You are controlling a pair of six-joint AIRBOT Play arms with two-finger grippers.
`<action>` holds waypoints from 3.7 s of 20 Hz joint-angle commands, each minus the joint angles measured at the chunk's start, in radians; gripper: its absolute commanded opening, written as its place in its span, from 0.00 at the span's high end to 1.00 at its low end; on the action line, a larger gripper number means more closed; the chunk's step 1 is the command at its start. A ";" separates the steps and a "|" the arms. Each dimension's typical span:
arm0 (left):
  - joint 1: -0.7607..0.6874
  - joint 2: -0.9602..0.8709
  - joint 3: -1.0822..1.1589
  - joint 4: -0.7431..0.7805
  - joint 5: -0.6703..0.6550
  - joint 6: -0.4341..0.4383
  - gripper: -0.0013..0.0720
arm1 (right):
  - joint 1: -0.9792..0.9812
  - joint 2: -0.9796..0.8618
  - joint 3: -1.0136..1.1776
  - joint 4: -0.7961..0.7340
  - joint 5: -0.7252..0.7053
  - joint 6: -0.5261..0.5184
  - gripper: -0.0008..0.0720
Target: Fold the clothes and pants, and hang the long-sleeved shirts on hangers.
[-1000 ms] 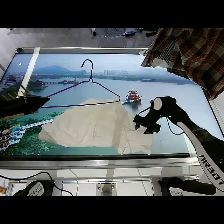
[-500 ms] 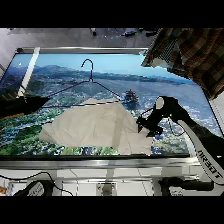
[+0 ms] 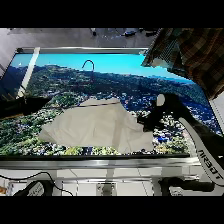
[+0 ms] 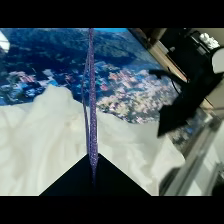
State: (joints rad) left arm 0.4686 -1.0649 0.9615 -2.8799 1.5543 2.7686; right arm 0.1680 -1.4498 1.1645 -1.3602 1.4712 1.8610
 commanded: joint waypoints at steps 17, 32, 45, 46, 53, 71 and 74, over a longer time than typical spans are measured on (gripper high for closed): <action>-0.190 -0.065 0.000 -0.060 0.276 0.098 0.94 | 0.040 0.167 0.520 0.216 -0.148 -1.025 0.95; -0.251 -0.163 0.001 -0.105 -0.003 0.216 0.94 | 0.235 0.304 0.451 0.284 -0.036 -1.098 0.95; -0.251 -0.013 0.000 -0.105 0.032 0.216 0.94 | 0.356 0.269 0.319 0.269 -0.180 -1.106 0.57; -0.251 -0.013 0.000 -0.105 0.039 0.216 0.94 | 0.355 0.275 0.329 0.182 -0.164 -1.113 0.44; -0.251 -0.014 0.000 -0.105 0.039 0.216 0.94 | 0.078 0.367 0.388 -0.019 -0.192 -1.198 0.41; -0.270 -0.066 -0.001 -0.011 -0.098 0.200 0.94 | -0.241 0.014 -0.081 0.178 -0.471 -0.604 0.42; -0.302 -0.077 -0.001 -0.003 -0.031 0.216 0.94 | -0.219 -0.016 -0.079 0.199 -0.529 -0.631 0.96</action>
State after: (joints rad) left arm 0.1883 -1.1328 0.9611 -2.8830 1.4796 2.9665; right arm -0.0734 -1.4322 1.0889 -1.1782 1.0035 1.2427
